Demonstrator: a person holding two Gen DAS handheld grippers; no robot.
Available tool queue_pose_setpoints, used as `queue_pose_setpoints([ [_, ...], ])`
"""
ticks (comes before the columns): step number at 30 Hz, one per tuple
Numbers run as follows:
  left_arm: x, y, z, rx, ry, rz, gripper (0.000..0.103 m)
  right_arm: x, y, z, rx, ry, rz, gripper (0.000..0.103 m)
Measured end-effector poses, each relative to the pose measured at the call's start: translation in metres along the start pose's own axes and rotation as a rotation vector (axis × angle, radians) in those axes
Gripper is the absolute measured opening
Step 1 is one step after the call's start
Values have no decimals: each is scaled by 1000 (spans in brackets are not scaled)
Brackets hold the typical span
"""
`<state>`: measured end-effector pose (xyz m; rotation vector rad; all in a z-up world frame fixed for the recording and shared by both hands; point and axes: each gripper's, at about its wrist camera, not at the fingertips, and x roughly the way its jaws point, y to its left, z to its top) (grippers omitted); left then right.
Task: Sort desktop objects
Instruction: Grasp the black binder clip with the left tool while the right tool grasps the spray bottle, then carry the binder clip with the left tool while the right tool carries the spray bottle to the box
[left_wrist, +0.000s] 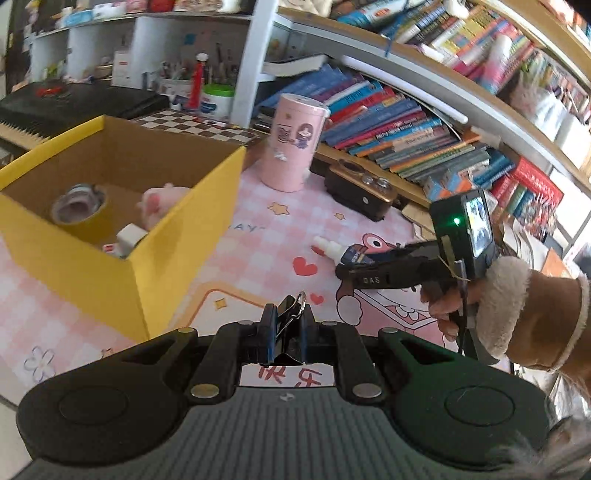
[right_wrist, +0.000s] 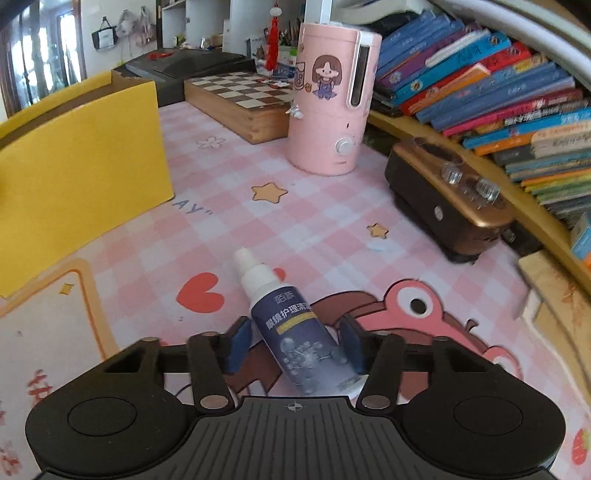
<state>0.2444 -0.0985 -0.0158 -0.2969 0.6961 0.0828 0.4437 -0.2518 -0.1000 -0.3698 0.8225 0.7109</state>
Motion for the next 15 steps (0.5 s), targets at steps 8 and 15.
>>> queue_pose_setpoints([
  [8,-9,3,1,-38,-30,-38,11,-31,17,-15,51,-3,3,32],
  [15,-21,0,3,-28,-55,-89,11,-101,35,-30,214,-120,-17,33],
])
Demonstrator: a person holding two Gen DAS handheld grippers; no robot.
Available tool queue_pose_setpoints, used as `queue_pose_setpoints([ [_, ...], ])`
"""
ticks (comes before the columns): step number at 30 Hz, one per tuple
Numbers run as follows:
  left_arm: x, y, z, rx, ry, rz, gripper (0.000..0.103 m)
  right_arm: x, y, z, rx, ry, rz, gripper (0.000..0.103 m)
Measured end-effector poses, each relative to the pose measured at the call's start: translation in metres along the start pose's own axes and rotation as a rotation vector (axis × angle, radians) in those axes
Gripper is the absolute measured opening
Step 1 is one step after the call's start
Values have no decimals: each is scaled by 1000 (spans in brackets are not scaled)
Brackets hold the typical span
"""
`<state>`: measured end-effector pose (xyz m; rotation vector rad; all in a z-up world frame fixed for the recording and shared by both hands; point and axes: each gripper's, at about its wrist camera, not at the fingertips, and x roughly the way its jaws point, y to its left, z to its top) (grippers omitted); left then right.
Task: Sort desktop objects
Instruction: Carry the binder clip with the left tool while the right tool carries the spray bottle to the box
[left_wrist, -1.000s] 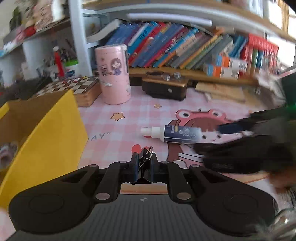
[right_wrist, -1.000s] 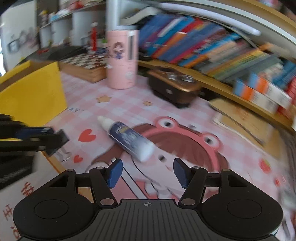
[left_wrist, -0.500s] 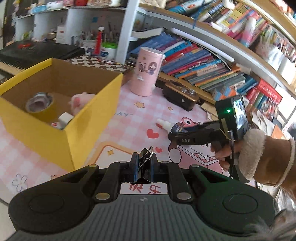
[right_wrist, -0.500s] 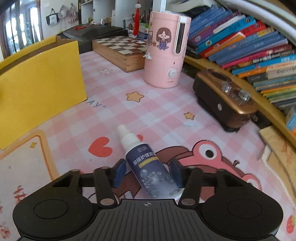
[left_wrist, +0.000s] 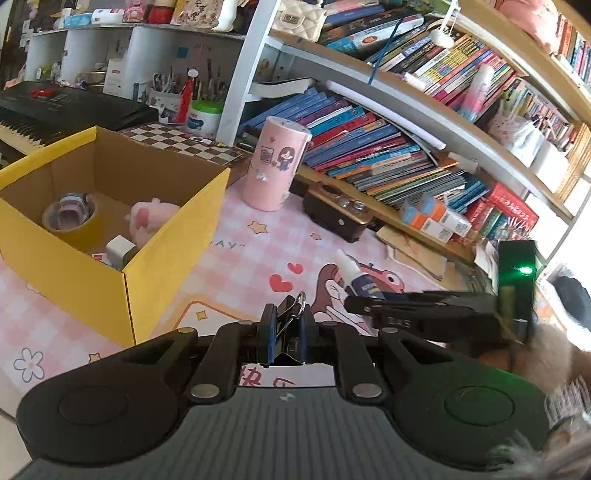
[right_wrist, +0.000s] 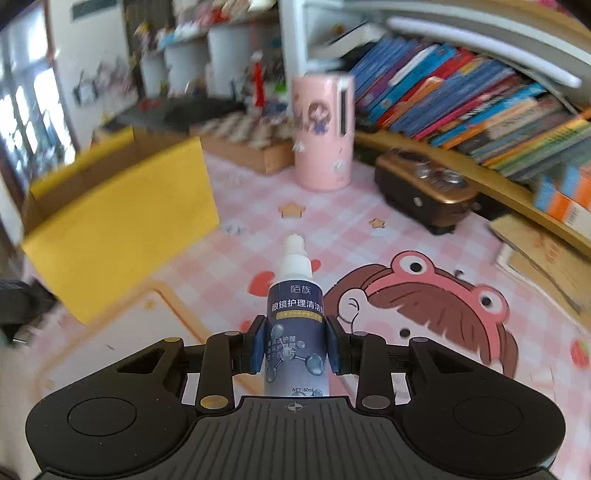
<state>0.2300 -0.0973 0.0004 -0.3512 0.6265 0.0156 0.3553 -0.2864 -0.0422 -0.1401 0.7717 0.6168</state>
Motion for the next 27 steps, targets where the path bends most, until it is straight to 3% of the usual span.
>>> queue_pose_setpoints([
  [15,-50,24,-19,-5,13,-90,11,-98,50,-46,293,-43,-99,33],
  [22,-73,52,-27,27,59,-144,11,-121,94,-67,323,-23,-137,33],
  [27,-96,82,-21,75,63,-165,11,-129,133,-69,393,-65,-174,33],
])
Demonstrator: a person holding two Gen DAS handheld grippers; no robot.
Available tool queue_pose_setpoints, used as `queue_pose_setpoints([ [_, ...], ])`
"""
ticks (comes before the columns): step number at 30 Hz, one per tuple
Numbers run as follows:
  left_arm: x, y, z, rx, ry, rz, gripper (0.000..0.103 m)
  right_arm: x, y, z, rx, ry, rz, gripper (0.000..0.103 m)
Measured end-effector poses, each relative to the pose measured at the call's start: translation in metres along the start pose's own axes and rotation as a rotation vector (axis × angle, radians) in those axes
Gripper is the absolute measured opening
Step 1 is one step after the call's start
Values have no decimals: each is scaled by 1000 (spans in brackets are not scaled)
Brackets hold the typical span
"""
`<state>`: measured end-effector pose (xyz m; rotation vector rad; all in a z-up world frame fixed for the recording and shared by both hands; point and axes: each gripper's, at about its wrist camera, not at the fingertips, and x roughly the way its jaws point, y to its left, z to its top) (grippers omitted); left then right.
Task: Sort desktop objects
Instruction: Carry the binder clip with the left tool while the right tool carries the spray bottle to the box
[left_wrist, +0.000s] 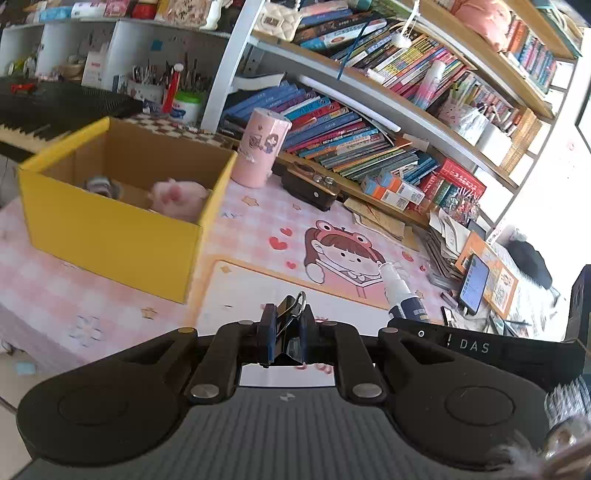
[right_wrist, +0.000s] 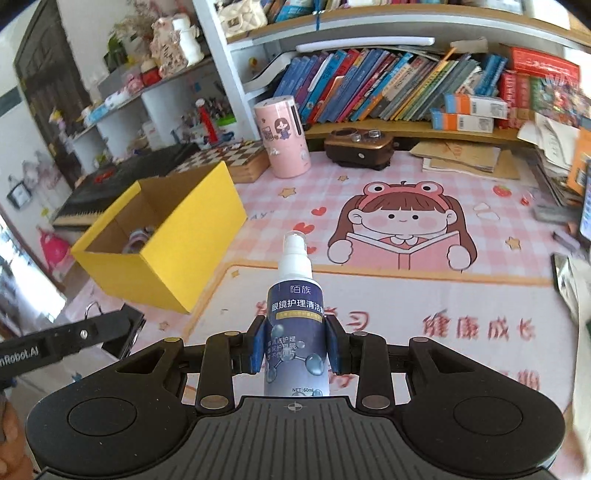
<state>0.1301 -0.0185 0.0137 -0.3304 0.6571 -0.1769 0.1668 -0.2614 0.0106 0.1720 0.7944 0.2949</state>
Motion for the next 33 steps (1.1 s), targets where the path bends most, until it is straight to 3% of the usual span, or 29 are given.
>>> queue_pose_setpoints([
  [13,-61,82,-16,-7,36,-34,11,-14,94,-61,27,28,-58,33],
  [21,-87,118,-31,-49,62,-18,11,-17,139,-81,-17,70,-43,33],
  [33,-123,155,-44,-111,31,19,11,-15,197,-97,-130,103,8,33],
])
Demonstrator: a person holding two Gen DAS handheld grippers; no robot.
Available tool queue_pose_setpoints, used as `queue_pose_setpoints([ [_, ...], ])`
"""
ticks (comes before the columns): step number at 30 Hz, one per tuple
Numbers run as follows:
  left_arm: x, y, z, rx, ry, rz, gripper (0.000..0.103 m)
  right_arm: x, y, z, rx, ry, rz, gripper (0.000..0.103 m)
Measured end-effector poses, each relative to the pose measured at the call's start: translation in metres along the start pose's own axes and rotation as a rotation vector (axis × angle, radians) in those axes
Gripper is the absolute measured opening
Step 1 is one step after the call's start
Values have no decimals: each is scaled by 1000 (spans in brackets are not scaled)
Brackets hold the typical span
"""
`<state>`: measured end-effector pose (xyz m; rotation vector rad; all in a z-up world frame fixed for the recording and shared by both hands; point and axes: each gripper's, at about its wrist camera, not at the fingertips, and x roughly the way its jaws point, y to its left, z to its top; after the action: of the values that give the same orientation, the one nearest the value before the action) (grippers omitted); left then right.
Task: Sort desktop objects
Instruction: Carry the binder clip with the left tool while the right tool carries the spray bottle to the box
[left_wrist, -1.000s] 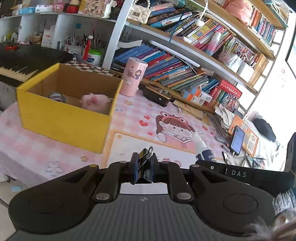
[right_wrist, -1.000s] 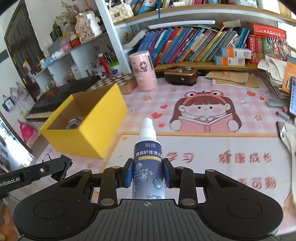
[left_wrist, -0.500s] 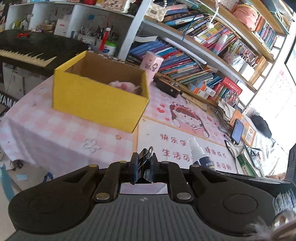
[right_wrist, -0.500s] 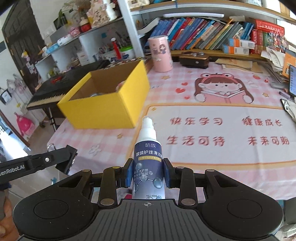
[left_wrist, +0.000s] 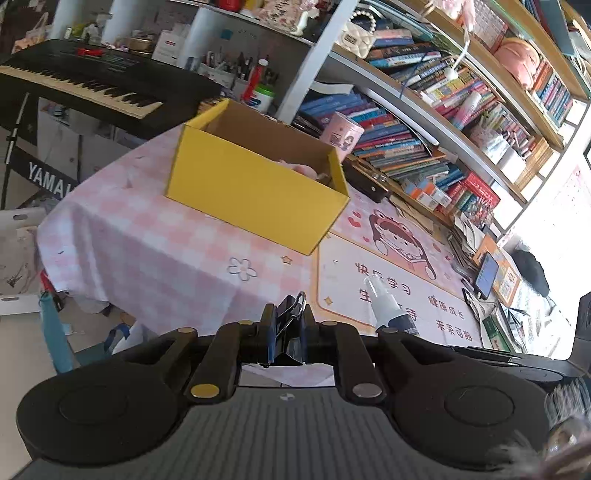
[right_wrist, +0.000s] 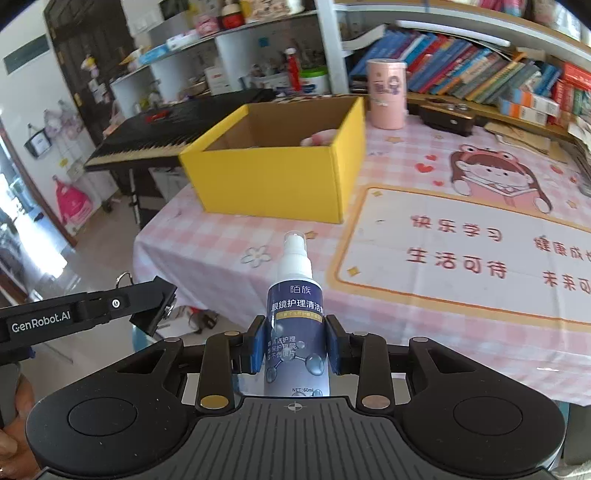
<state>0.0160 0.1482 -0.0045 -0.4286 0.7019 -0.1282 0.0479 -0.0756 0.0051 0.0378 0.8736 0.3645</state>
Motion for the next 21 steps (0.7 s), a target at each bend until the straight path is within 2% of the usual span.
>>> queue_pose_setpoints([
  [12,-18,23,3,-49,-47,63,11,15,29,10,-78,15,72,33],
  [21,1,23,16,-75,-46,108,11,37,24,27,-110,37,128,33],
])
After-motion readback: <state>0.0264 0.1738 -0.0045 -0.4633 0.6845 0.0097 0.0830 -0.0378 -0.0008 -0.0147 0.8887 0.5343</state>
